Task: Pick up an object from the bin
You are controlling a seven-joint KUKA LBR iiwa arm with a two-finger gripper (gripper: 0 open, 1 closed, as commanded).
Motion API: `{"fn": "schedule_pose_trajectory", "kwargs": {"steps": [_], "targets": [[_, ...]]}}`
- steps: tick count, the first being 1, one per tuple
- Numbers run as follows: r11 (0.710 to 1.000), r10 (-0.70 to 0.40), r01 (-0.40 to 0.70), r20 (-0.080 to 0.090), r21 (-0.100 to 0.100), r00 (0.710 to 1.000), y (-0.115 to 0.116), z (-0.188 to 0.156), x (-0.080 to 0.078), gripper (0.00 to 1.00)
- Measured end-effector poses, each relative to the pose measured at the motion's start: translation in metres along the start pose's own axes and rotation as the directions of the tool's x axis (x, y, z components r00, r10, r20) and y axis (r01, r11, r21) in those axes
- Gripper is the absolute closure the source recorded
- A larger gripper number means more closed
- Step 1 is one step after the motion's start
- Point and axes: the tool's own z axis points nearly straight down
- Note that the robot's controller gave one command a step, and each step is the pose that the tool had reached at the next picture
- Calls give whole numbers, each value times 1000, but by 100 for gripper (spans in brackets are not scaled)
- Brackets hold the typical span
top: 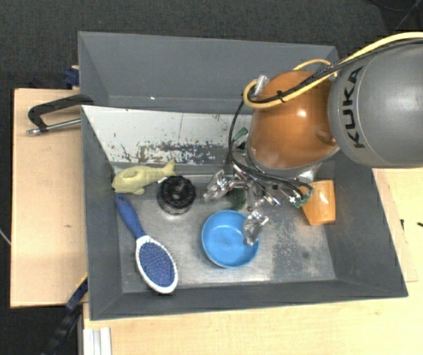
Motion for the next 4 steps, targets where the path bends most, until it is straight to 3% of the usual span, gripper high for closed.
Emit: {"fn": "schedule_pose_trajectory", "kwargs": {"steps": [1,2,3,4], "targets": [[928,-373,373,-1,-3,928,-1,55,-2,0],[929,-371,371,-2,-4,929,-1,53,-4,0],[929,-371,371,4,-2,929,1,50,-7,100],[930,-368,368,1,-1,930,1,32,-9,100]]}}
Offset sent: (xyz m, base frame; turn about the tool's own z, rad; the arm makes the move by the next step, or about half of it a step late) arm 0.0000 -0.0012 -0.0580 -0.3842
